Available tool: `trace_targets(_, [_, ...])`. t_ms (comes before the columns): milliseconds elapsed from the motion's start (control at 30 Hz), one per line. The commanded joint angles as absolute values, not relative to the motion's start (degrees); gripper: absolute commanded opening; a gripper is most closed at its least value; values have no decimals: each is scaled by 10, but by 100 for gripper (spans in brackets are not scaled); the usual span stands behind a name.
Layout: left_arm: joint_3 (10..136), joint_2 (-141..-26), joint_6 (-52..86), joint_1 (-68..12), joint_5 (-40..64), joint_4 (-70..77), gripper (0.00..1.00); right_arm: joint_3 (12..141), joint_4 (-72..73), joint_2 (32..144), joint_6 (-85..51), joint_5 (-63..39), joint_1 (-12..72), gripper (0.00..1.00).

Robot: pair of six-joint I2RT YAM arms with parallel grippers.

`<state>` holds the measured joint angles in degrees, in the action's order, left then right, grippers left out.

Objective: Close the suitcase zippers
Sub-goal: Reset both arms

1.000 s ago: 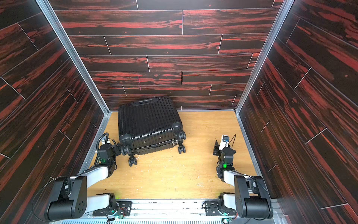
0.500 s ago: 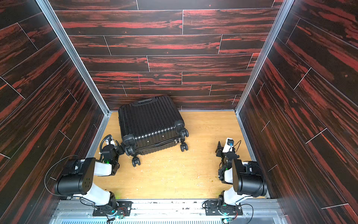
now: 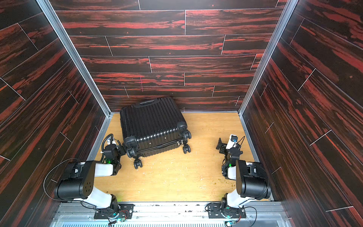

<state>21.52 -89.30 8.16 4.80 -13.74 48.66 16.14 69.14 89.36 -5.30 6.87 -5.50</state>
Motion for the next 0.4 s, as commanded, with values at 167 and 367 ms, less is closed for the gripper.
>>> trace_targets(167, [227, -876, 84, 21, -185, 490, 100, 163, 683, 895, -56, 74, -53, 99])
trace_targets(367, [228, -874, 89, 21, -197, 485, 100, 163, 682, 896, -56, 74, -53, 99])
